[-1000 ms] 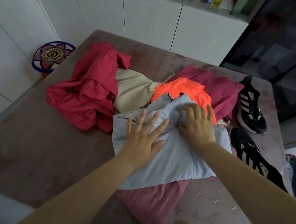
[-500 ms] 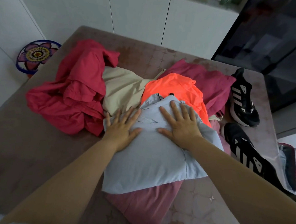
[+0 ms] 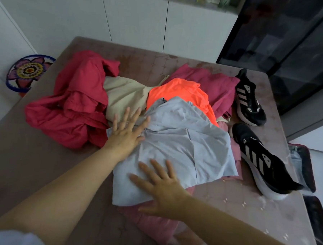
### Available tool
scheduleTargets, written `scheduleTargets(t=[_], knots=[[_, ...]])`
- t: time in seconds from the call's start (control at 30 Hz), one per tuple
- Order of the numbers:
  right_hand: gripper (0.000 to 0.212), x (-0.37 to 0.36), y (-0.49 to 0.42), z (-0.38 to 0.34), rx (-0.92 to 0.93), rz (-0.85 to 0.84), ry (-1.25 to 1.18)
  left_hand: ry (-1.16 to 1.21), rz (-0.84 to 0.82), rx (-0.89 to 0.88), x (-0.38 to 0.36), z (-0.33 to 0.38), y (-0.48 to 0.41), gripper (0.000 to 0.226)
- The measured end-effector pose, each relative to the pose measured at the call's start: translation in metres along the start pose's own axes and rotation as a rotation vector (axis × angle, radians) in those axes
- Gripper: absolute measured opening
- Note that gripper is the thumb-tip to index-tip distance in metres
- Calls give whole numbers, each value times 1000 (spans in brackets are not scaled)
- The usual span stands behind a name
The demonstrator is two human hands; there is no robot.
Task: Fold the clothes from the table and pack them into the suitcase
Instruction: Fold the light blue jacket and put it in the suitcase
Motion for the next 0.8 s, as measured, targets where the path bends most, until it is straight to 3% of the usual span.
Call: scheduleTargets(t=[0.1, 0.2, 0.37, 0.43, 0.5, 0.6, 0.7, 0.8], knots=[[115, -23, 4, 7, -64, -125, 34, -198, 134, -342, 11, 10, 35, 107], [124, -32, 2, 9, -150, -163, -20, -309, 73, -480, 4, -2, 54, 111], [71, -22, -13, 4, -202, -45, -108, -392, -87, -529, -24, -23, 58, 89], [57, -10, -14, 9, -233, 36, -120, -452, -230, -535, -30, -24, 58, 99], [50, -2, -5, 16, -253, 95, -301, -506, -381, -508, -30, -29, 62, 109], [40, 23, 35, 32, -289, 222, -567, -344, -488, -505, -22, -25, 71, 114], [35, 39, 91, 49, -392, 325, -797, -100, -355, -647, -10, 6, 93, 119], [49, 42, 141, 57, -480, 472, -975, -8, -303, -630, -4, 38, 115, 97]])
Point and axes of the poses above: each hand's wrist, its own y-axis away from the middle knuckle, its own x-axis out of the back of the hand, z = x × y, the point moved 9 cm from there along -y, towards the middle knuckle, and after that the axes turned 11 degrees about x, right-handed, at the moved point
